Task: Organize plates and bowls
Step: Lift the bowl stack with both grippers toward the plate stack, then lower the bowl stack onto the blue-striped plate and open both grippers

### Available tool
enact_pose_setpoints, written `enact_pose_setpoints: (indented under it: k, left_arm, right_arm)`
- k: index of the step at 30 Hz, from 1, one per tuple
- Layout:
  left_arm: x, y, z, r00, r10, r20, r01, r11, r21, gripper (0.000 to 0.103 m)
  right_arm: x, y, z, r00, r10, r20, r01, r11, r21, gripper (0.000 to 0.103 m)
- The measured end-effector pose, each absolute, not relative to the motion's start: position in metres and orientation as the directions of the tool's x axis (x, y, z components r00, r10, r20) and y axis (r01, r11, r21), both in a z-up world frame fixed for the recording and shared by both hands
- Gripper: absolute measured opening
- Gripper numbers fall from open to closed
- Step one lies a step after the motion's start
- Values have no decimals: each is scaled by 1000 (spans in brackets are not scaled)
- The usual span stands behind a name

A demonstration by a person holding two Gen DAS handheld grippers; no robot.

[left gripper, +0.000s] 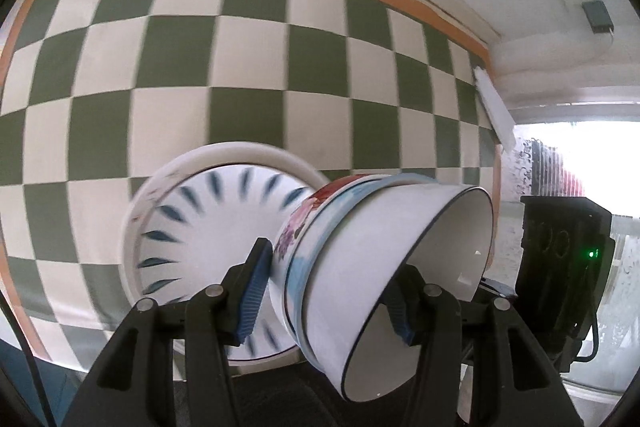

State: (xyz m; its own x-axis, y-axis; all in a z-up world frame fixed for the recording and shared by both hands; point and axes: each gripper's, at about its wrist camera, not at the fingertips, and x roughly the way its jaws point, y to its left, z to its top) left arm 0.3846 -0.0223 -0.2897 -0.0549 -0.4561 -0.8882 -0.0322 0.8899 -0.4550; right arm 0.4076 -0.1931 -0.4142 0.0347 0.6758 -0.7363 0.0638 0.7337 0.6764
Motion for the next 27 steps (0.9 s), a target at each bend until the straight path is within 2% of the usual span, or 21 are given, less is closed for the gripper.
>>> enact_pose_setpoints:
  k: [12,27]
  left_arm:
    - [378,24,-313,-61,-455,-888,-84,889,-450,49]
    - [374,33,-333,-80,-467,-880,-106,882,-459,49]
  right_arm:
    - [411,-138,-435,-13,659,-752,35,752,658,46]
    - [416,-132,-435,0,614,-789,13,789,614,45]
